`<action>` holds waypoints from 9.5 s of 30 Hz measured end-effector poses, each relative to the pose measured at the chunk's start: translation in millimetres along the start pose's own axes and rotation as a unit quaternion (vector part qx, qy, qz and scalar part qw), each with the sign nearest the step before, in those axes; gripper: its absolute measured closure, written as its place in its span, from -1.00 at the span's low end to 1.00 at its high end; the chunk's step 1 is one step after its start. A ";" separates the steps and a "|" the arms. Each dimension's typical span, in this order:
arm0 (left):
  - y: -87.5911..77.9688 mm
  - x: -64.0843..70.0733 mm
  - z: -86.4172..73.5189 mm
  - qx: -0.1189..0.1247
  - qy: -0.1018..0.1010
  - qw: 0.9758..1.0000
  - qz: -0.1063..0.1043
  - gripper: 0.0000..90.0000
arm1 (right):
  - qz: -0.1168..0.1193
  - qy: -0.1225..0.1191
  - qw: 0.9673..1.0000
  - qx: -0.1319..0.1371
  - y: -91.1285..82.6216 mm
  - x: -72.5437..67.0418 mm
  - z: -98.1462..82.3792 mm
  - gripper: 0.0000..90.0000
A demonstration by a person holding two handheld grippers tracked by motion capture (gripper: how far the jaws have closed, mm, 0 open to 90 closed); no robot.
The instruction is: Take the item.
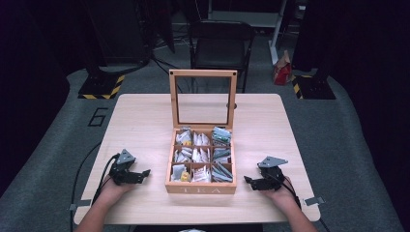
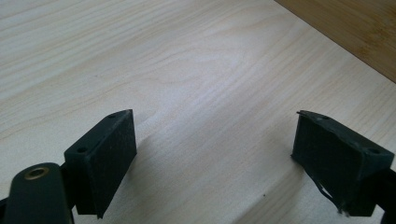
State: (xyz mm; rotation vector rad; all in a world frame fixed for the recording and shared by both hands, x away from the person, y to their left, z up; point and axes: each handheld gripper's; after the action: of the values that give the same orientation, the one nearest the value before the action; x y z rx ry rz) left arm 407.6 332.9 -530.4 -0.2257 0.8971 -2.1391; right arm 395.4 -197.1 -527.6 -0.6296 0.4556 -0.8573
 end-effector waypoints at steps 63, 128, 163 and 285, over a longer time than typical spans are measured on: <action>-2.7 1.3 -0.3 -0.010 -0.002 1.000 0.000 -0.71 | 0.069 -0.033 0.995 0.067 -58.2 -41.3 62.6 0.05; -2.5 1.3 -0.3 -0.009 -0.002 1.000 0.000 -0.71 | 0.122 -0.073 0.990 0.012 -7.0 -79.9 71.5 0.84; -2.6 1.2 -0.3 -0.009 -0.001 1.000 0.000 -0.71 | 0.133 -0.081 0.988 0.006 -5.0 -84.3 71.2 1.00; -2.5 1.2 -0.3 -0.009 -0.001 1.000 0.000 -0.71 | -0.004 -0.003 0.998 0.056 -57.6 20.3 54.6 1.00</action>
State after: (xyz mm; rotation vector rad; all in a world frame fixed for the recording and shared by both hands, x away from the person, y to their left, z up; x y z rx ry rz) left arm 405.1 333.3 -529.1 -0.2380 0.9159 -2.1309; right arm 408.3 -224.3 -451.4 -0.5311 0.3962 -0.8825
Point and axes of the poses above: each handheld gripper's, and its own axes: y roughly forward along the jaws, z roughly out of its top, x roughly to its right, and after that the axes turned 9 degrees about y, right-handed
